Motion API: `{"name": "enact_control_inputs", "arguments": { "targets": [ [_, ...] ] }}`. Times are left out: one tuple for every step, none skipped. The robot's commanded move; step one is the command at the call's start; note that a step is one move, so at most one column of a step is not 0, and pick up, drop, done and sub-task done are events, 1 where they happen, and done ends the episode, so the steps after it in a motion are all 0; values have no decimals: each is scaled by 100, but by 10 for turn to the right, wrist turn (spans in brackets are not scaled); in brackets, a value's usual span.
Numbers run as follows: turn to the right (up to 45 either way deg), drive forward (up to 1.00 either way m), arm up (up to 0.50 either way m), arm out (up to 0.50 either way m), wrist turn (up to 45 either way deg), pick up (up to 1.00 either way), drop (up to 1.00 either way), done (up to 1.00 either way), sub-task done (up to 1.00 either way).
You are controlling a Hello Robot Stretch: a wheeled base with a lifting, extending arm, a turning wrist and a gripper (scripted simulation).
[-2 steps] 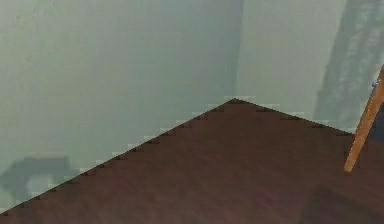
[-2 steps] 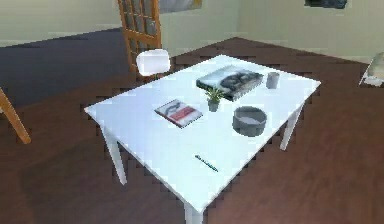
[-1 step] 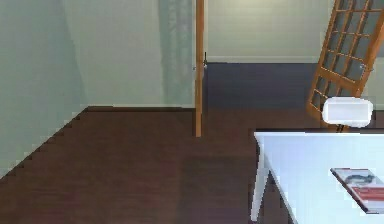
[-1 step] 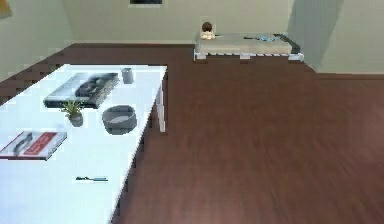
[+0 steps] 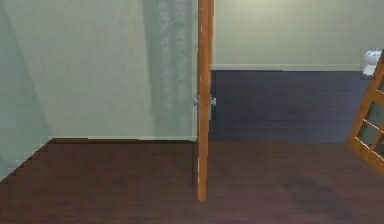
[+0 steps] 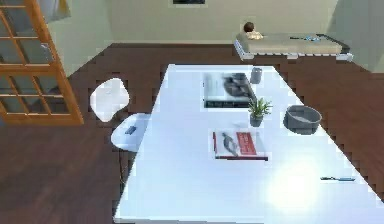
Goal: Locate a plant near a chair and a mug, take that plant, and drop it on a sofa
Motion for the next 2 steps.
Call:
{"name": "enact_control_inputs", "arguments": {
  "targets": [
    [0, 45, 0, 0, 0, 0, 0, 0, 0],
    [450, 0, 0, 0, 0, 0, 0, 0, 0]
  ]
}}
